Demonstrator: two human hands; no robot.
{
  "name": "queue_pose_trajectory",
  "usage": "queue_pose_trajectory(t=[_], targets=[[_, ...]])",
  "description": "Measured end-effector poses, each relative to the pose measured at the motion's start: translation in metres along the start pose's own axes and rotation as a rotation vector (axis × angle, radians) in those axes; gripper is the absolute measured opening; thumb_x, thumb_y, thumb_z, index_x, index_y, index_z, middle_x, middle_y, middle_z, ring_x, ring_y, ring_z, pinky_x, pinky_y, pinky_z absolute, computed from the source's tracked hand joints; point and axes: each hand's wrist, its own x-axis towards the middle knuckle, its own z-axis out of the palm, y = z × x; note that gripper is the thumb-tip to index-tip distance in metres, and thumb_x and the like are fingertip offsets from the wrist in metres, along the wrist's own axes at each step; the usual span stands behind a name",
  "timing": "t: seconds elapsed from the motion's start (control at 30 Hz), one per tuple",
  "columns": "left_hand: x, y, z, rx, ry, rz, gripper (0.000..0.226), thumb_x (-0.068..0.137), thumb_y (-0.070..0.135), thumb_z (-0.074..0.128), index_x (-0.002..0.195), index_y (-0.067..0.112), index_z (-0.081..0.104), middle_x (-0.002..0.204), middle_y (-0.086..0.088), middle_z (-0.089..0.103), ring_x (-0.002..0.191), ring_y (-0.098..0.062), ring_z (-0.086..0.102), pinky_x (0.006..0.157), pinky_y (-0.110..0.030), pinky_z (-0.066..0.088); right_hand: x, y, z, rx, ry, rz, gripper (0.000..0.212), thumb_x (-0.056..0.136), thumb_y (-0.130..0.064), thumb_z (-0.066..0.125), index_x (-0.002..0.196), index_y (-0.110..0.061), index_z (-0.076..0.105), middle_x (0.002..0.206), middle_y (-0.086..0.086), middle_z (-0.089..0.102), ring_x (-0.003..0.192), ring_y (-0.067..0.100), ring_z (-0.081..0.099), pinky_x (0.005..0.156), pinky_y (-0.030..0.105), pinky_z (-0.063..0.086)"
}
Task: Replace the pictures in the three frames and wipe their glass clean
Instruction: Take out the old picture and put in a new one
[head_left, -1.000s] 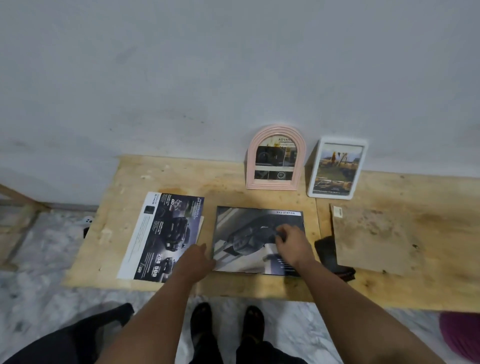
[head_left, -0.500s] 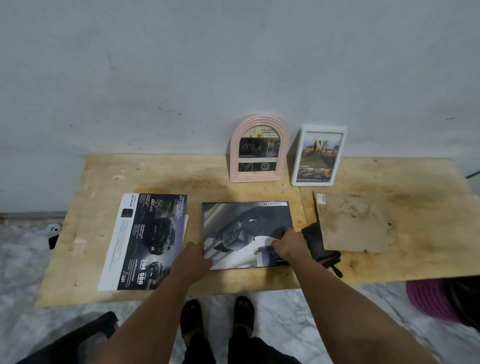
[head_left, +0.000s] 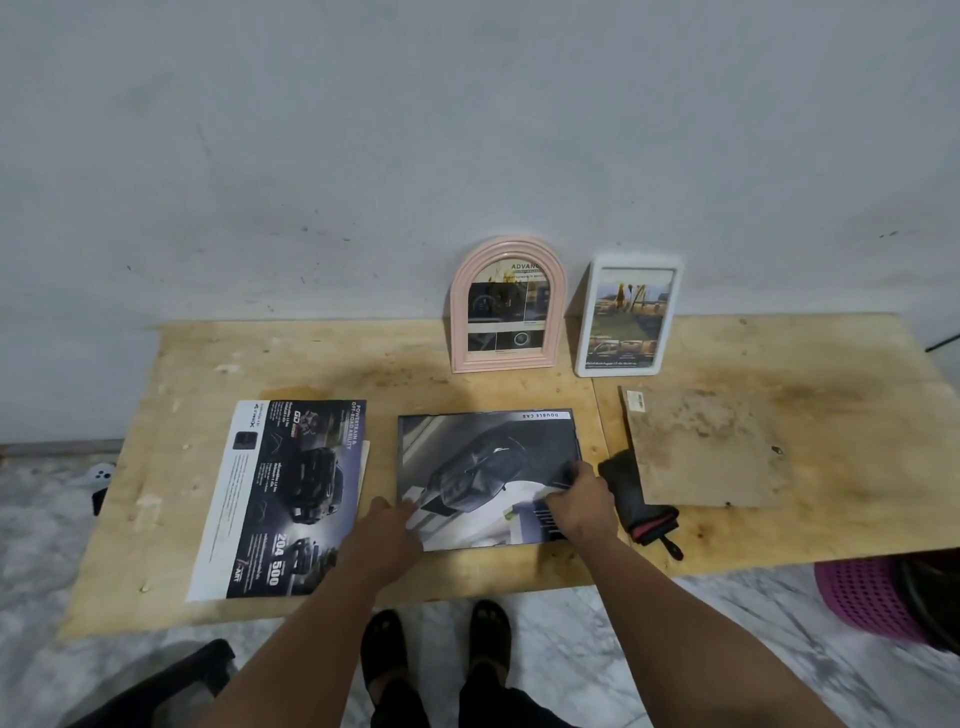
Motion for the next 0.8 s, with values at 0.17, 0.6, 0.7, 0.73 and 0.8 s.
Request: queue_pose_trajectory(t=[0.17,0.6,0.7,0.73,0.8], targets=[[0.001,-0.001,0.001,0.016,0.005,0.014,0.066,0.097,0.035,0.054,0.159,0.025,0.033,0.133,-0.009,0.040,0.115,-0.032,0.060,0.098,-0.041,0.052,-0.009,-0.002,0.001,0.009,0.018,-0.055,0.046,0.086,-0.019,0.067,0.131,-0.023,0.056,0.128,0.008,0.057,0.107,0.033,0.064,0.096,0.040,0.053],[0.005,-0.005,0.003,-0.010,0.017,0.015,0.069,0.097,0.035,0.058,0.160,0.025,0.033,0.136,-0.010,0.041,0.121,-0.032,0.058,0.100,-0.039,0.050,-0.014,-0.003,0.013,-0.250,0.065,-0.031,0.061,0.091,-0.024,0.068,0.145,-0.027,0.040,0.142,0.010,0.044,0.134,0.034,0.040,0.102,0.051,0.044],[0.003,-0.004,0.003,-0.029,0.018,0.009,0.069,0.096,0.034,0.059,0.160,0.023,0.035,0.138,-0.010,0.040,0.124,-0.031,0.057,0.103,-0.039,0.049,-0.017,-0.003,0.014,-0.273,0.074,-0.041,0.061,0.091,-0.022,0.067,0.145,-0.027,0.039,0.143,0.010,0.043,0.133,0.033,0.040,0.102,0.051,0.044],[0.003,-0.004,0.003,-0.032,0.021,0.010,0.069,0.097,0.034,0.059,0.160,0.023,0.035,0.138,-0.010,0.040,0.124,-0.031,0.056,0.103,-0.039,0.049,-0.019,-0.004,0.014,-0.272,0.080,-0.047,0.062,0.091,-0.021,0.067,0.145,-0.027,0.038,0.143,0.010,0.042,0.133,0.034,0.040,0.102,0.051,0.044],[0.003,-0.003,0.003,-0.025,0.023,0.009,0.067,0.098,0.034,0.057,0.160,0.022,0.036,0.138,-0.011,0.040,0.124,-0.032,0.057,0.103,-0.039,0.050,-0.021,-0.005,0.014,-0.253,0.098,-0.046,0.063,0.090,-0.018,0.066,0.146,-0.027,0.038,0.143,0.010,0.043,0.133,0.034,0.041,0.102,0.052,0.043]])
